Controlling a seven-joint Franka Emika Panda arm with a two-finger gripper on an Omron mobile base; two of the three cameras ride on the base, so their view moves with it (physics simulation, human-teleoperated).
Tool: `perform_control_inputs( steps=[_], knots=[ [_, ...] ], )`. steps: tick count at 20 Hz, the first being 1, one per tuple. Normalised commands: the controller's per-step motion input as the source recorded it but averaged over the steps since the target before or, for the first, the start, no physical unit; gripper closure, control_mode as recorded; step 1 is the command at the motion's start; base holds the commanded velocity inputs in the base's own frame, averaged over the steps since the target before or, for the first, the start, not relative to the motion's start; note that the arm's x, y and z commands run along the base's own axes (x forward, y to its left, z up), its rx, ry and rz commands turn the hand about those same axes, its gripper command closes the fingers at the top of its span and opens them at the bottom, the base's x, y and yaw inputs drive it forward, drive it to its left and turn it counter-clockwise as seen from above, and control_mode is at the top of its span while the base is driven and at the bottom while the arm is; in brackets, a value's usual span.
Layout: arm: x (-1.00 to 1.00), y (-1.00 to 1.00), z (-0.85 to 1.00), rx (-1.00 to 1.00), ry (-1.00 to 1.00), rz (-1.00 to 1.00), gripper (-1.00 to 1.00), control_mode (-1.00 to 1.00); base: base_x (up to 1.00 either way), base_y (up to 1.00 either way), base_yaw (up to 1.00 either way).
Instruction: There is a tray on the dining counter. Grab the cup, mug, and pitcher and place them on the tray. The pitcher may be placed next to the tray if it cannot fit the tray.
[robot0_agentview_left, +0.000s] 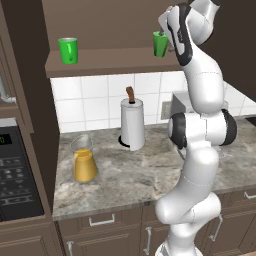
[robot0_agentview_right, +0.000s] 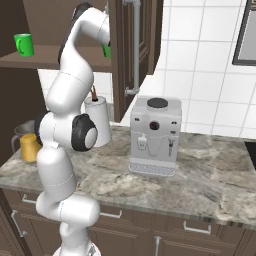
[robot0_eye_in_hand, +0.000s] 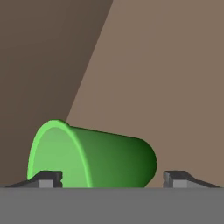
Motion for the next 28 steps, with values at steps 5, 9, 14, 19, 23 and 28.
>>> perform_control_inputs(
  steps=[5,9,14,19,23,28],
  knots=[
    [0.0,0.0,0.0,0.0,0.0,0.0,1.0,-1.0,0.0,0.0,0.0],
    [0.0,0.0,0.0,0.0,0.0,0.0,1.0,-1.0,0.0,0.0,0.0],
    [0.0,0.0,0.0,0.0,0.0,0.0,1.0,-1.0,0.0,0.0,0.0],
    [-0.07,0.0,-0.02,0.0,-0.17,-0.03,1.0,-1.0,0.0,0.0,0.0],
    [-0.26,0.0,-0.16,0.03,-0.26,-0.06,1.0,-1.0,0.0,0.0,0.0],
    [-0.66,0.0,-0.15,0.01,-0.13,-0.03,1.0,-1.0,0.0,0.0,0.0]
  ],
)
